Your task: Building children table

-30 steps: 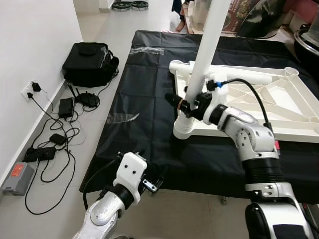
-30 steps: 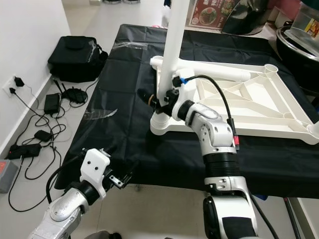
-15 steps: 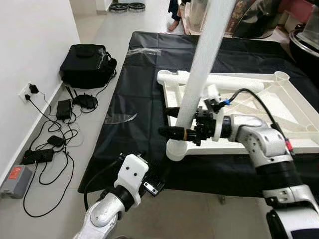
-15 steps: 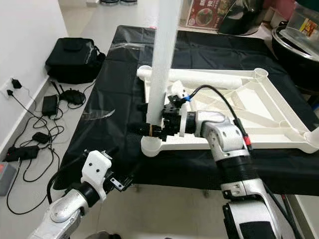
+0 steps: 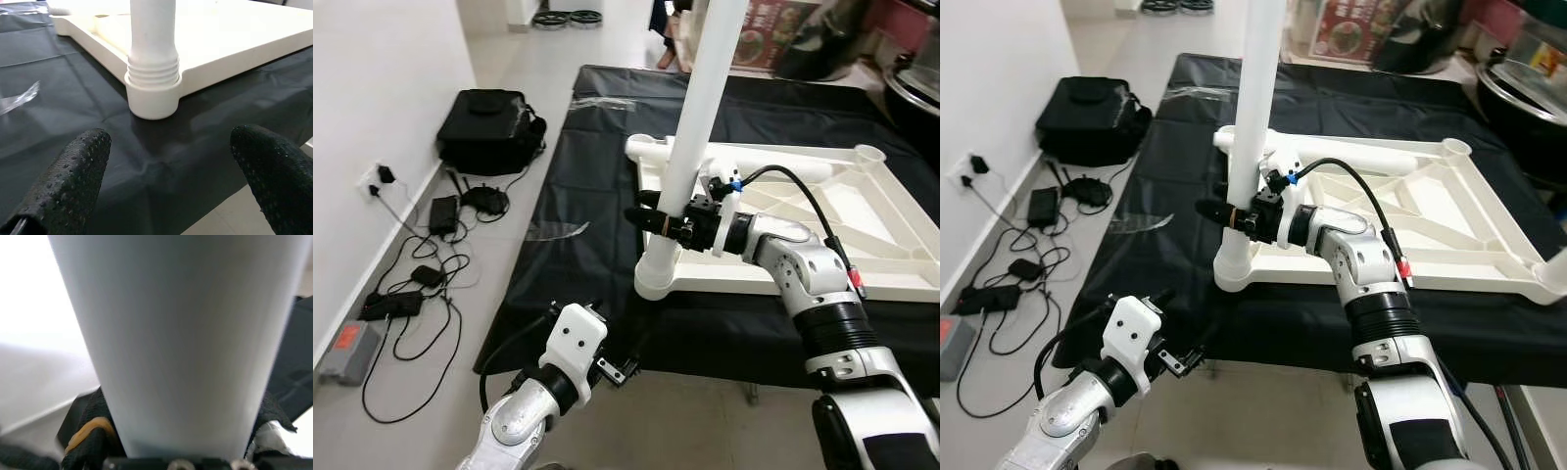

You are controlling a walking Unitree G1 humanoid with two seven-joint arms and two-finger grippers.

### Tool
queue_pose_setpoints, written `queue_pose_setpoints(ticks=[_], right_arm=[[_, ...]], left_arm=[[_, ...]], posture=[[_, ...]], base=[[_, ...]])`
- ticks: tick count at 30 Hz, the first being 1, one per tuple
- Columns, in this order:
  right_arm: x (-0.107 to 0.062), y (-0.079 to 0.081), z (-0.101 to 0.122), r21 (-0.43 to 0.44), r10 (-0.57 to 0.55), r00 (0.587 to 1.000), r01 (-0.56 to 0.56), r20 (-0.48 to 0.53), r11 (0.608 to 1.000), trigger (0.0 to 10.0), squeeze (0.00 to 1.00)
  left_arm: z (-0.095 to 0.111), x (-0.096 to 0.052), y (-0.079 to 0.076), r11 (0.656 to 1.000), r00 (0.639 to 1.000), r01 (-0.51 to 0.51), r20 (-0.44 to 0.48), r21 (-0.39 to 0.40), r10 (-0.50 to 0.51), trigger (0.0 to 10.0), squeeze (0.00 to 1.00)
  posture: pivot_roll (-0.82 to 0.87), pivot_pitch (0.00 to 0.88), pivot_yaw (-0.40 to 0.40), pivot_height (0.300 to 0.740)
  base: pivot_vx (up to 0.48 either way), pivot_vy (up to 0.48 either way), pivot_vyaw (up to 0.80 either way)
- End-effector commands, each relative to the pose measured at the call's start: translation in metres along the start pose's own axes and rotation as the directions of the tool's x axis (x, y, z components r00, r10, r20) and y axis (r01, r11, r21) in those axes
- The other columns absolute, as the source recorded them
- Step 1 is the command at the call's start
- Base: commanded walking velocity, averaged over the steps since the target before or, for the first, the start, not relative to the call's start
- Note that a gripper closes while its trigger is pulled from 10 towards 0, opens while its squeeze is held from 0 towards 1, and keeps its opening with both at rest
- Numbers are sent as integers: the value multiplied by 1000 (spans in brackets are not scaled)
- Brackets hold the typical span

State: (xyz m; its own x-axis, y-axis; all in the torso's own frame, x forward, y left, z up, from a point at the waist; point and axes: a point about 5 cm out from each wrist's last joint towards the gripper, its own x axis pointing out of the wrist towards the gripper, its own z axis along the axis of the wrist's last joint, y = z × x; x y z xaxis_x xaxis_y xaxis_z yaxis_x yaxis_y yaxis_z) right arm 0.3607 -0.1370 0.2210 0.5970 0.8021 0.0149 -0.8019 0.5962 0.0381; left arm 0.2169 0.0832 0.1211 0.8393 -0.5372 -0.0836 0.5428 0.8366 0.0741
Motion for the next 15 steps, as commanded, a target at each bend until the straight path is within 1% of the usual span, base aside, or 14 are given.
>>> queue_pose_setpoints(ticks=[1,2,4,5,6,7,8,9,10,11,12,13,14,15], right_arm=[[-11,-11,4,53,-121,991,118,54,992,0,0],[-13,-13,3,81,-177,982,172,66,982,0,0],[-13,-13,3,81,-177,982,172,66,982,0,0],[-14,-12,2,79,-227,971,221,75,972,0,0],[-14,-11,-2,94,-316,946,309,69,946,0,0],[-14,-10,-8,104,-427,902,420,54,901,0,0],[-14,-10,-8,104,-427,902,420,54,901,0,0],[-17,-12,-14,108,-547,837,541,24,834,0,0],[-17,-12,-14,108,-547,837,541,24,834,0,0],[-20,-12,-19,106,-645,764,640,8,761,0,0],[-24,-10,-20,75,-745,667,743,10,665,0,0],[-24,-10,-20,75,-745,667,743,10,665,0,0],[-28,-7,-20,62,-819,574,817,17,574,0,0],[-33,-4,-18,52,-871,491,869,29,491,0,0]], left_arm=[[-4,0,-1,1000,1000,5,-15,2,-5,10000,0],[-4,0,-1,1000,1000,5,-15,4,-5,10000,0],[-4,0,-1,1000,1000,5,-15,4,-5,10000,0],[-4,0,0,1000,1000,6,-15,5,-6,10000,0],[-4,1,0,1000,1000,7,-16,8,-7,10000,0],[-4,1,0,1000,1000,8,-16,12,-8,10000,0],[-4,1,0,1000,1000,8,-16,12,-8,10000,0],[-4,1,0,1000,1000,9,-16,15,-9,10000,0],[-4,1,0,1000,1000,9,-16,15,-9,10000,0],[-4,1,1,1000,1000,10,-16,18,-10,10000,0],[-4,1,1,1000,1000,10,-17,20,-10,10000,0],[-4,1,1,1000,1000,10,-17,20,-10,10000,0],[-4,1,1,1000,1000,10,-18,22,-9,10000,0],[-4,1,1,1000,1000,9,-20,24,-9,10000,0]], posture=[[150,90,-85,740],[151,91,-85,740],[151,91,-85,740],[150,93,-83,740],[146,93,-80,740],[147,93,-79,740],[147,93,-79,740],[144,94,-77,740],[144,94,-77,740],[144,92,-78,740],[145,95,-74,740],[145,95,-74,740],[142,95,-76,740],[142,95,-76,740]], base=[[0,0,0],[0,0,0],[0,0,0],[0,0,0],[0,0,0],[0,0,0],[0,0,0],[0,0,0],[0,0,0],[0,0,0],[0,0,0],[0,0,0],[0,0,0],[0,0,0]])
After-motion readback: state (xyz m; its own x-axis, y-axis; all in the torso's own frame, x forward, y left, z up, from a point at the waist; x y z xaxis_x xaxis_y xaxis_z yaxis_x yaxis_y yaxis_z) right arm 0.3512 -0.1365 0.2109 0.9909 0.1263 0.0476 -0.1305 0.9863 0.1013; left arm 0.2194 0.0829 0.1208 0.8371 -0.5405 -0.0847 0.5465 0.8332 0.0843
